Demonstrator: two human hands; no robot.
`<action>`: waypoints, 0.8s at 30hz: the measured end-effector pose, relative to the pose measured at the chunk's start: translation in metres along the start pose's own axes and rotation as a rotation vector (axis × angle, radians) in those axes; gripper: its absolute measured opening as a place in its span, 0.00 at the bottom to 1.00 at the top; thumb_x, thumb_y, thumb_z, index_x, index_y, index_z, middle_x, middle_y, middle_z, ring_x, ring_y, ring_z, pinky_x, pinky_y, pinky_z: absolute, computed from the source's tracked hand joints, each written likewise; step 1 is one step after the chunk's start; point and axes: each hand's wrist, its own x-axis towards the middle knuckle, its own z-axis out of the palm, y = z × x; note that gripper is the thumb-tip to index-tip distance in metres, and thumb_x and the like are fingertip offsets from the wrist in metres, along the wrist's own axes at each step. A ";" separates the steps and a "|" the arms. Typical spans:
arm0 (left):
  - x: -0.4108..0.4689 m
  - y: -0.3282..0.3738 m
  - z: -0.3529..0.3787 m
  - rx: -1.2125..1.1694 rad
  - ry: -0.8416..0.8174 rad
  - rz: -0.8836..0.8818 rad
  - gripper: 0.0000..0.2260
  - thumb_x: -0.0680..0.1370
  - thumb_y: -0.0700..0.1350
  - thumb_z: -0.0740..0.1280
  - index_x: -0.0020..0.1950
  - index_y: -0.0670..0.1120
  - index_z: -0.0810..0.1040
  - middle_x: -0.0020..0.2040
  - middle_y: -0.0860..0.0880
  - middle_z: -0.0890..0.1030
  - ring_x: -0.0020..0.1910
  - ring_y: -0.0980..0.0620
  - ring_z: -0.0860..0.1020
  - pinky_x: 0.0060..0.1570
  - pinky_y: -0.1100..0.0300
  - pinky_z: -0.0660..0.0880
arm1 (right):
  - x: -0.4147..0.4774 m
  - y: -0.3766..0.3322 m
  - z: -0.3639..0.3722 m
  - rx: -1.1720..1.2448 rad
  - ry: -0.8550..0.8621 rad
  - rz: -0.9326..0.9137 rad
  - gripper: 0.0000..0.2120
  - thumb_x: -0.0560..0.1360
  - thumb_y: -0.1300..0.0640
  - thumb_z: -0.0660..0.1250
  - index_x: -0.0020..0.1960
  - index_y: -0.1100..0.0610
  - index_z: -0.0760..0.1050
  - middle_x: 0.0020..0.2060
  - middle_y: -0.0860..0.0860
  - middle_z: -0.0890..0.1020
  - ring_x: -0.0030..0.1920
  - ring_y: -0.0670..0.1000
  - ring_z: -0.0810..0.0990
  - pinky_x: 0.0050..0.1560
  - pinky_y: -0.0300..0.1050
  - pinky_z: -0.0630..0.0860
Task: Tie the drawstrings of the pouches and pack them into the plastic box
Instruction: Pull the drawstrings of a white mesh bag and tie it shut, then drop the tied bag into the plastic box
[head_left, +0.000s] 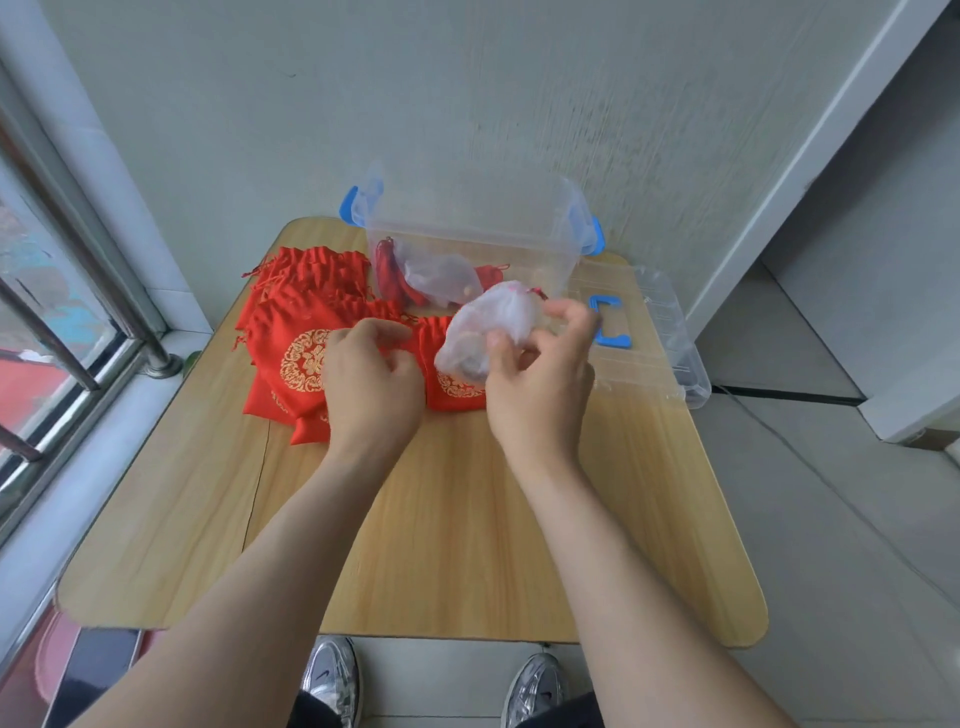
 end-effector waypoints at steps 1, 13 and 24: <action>0.000 -0.001 0.003 0.062 -0.005 0.078 0.14 0.76 0.36 0.63 0.56 0.46 0.85 0.56 0.46 0.81 0.53 0.51 0.77 0.60 0.63 0.70 | 0.004 -0.004 0.002 0.043 0.037 -0.009 0.20 0.78 0.60 0.73 0.64 0.55 0.66 0.38 0.47 0.84 0.37 0.48 0.81 0.39 0.29 0.70; 0.011 -0.007 0.017 0.596 0.031 0.162 0.17 0.75 0.48 0.70 0.63 0.49 0.80 0.76 0.41 0.68 0.79 0.35 0.60 0.76 0.33 0.52 | 0.059 -0.027 0.035 0.100 0.203 -0.295 0.13 0.80 0.66 0.68 0.64 0.65 0.80 0.61 0.57 0.83 0.69 0.58 0.79 0.62 0.35 0.76; 0.013 -0.013 0.021 0.702 -0.036 0.192 0.17 0.78 0.56 0.68 0.62 0.46 0.79 0.63 0.43 0.75 0.67 0.36 0.70 0.71 0.31 0.59 | 0.108 -0.046 0.058 -0.416 -0.223 -0.241 0.34 0.77 0.68 0.63 0.80 0.70 0.57 0.75 0.63 0.65 0.74 0.62 0.69 0.68 0.42 0.65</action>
